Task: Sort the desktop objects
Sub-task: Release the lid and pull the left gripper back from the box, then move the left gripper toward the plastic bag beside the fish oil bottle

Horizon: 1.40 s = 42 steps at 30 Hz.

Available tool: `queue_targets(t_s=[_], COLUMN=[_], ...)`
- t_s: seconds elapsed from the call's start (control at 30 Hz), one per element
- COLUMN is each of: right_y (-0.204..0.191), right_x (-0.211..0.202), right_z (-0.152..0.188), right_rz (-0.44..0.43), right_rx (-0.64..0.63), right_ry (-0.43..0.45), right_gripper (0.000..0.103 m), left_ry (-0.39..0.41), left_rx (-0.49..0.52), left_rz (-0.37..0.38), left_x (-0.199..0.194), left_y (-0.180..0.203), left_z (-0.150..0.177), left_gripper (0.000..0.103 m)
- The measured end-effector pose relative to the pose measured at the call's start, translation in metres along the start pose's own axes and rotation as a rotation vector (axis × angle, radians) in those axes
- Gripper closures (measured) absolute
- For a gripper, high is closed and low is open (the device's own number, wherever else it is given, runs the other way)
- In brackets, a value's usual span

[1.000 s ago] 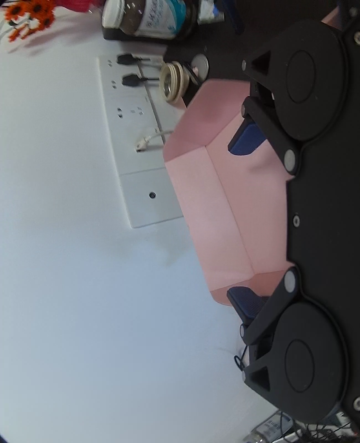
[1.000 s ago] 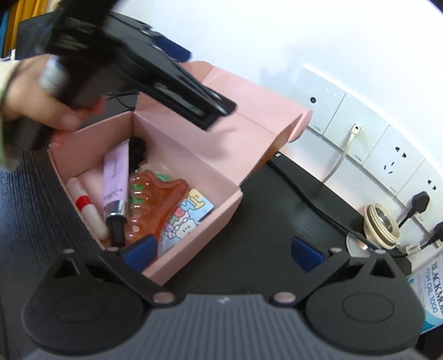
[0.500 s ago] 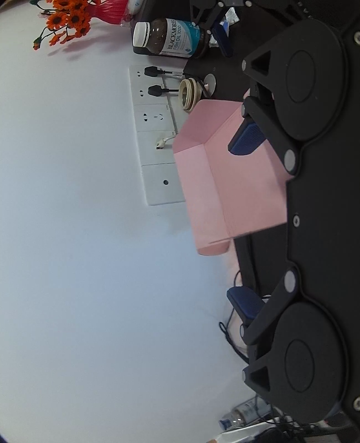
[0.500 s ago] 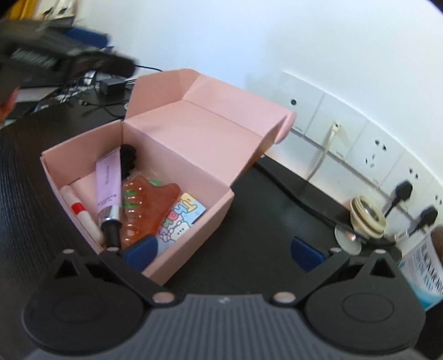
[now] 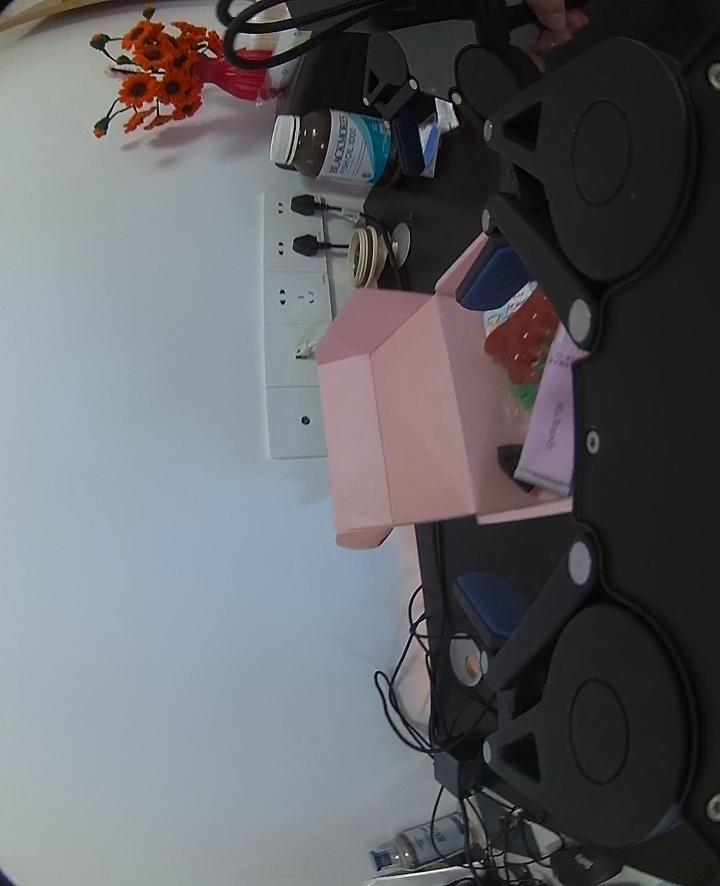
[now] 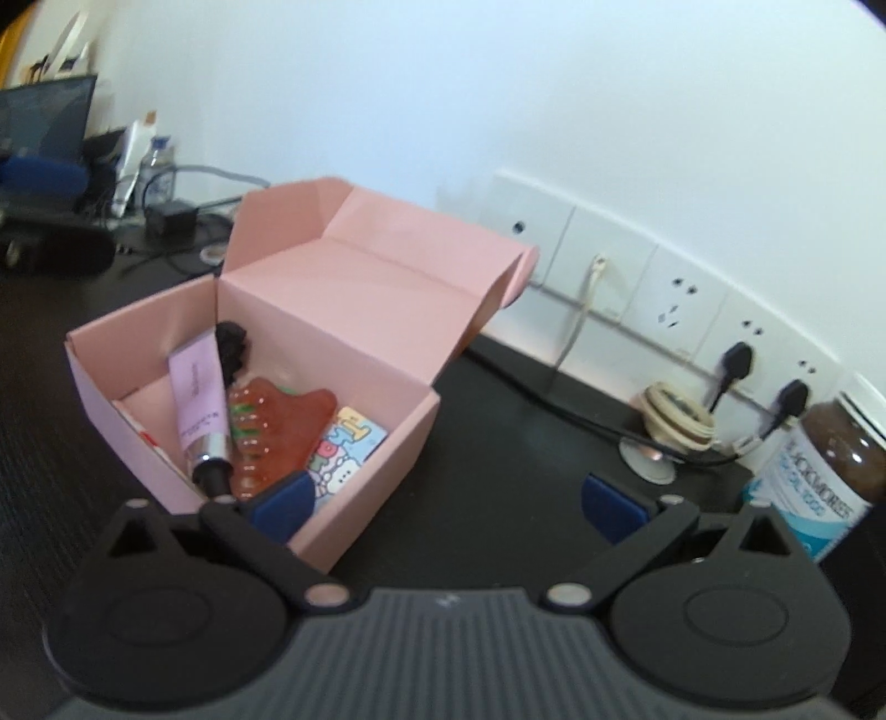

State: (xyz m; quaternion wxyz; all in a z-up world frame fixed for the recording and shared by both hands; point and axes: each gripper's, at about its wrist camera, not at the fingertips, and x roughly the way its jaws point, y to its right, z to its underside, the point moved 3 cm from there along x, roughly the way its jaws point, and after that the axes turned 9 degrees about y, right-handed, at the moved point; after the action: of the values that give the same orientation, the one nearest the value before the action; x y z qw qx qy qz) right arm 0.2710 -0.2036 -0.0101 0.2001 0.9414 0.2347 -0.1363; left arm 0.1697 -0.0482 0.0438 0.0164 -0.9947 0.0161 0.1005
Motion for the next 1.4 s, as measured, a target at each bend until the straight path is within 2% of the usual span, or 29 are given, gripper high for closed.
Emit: queue_targets(t_s=[0.27, 0.7, 0.9, 1.2, 1.4], right_y=[0.008, 0.021, 0.029, 0.036, 0.041], right_x=[-0.038, -0.074, -0.089, -0.108, -0.109], right_z=[0.017, 0.055, 0.064, 0.071, 0.075], right_rz=[0.027, 0.072, 0.126, 0.171, 0.184], right_rx=[0.142, 0.261, 0.336, 0.422, 0.465], right_ry=[0.087, 0.063, 0.068, 0.101, 0.108], right_gripper=[0.001, 0.001, 0.001, 0.001, 0.001], left_ry=[-0.006, -0.016, -0.027, 0.001, 0.028], left_rx=[-0.008, 0.017, 0.040, 0.083, 0.115], left_rz=[0.021, 0.042, 0.097, 0.191, 0.206], left_x=[-0.010, -0.013, -0.014, -0.035, -0.046], left_y=[0.024, 0.043, 0.047, 0.032, 0.013], left_z=[0.021, 0.041, 0.046, 0.057, 0.065], left_gripper=[0.000, 0.000, 0.000, 0.000, 0.000])
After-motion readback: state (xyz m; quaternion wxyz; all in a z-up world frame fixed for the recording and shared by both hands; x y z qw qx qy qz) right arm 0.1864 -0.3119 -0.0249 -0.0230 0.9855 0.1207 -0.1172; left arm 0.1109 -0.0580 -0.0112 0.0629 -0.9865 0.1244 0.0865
